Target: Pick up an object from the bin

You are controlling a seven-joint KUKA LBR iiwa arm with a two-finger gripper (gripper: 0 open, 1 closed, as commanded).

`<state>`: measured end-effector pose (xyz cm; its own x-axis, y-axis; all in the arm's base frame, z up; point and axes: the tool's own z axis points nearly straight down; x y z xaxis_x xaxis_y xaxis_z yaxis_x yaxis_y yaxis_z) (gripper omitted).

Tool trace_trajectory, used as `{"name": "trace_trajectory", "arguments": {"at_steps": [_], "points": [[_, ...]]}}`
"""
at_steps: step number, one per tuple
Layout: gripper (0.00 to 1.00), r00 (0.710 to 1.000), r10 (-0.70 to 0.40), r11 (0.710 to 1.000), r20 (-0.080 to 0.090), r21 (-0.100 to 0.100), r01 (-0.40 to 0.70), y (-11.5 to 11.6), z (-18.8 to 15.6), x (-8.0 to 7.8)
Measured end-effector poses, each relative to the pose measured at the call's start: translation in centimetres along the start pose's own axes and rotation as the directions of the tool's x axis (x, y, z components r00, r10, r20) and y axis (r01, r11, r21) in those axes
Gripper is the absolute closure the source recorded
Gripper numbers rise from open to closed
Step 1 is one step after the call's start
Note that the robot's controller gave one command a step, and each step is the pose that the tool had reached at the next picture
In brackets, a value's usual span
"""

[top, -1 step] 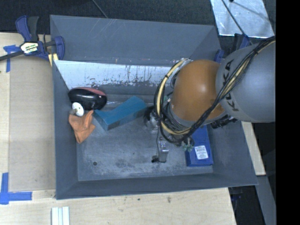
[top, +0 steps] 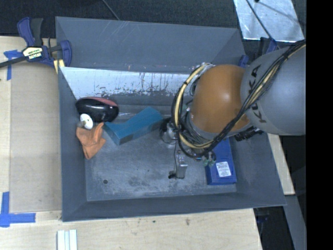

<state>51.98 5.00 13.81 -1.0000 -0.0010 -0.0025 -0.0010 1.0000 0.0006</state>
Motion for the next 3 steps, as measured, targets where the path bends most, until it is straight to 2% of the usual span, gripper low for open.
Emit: {"name": "trace_trajectory", "arguments": {"at_steps": [1,2,3], "points": [[0.0,0.996,-0.094,0.996,0.006,0.002,0.094,2.3,2.4,-3.7],[0.0,0.96,-0.282,0.96,0.001,0.0,0.282,9.1,0.6,-7.1],[0.0,0.928,-0.372,0.928,0.002,0.0,0.372,10.1,2.8,-8.1]]}}
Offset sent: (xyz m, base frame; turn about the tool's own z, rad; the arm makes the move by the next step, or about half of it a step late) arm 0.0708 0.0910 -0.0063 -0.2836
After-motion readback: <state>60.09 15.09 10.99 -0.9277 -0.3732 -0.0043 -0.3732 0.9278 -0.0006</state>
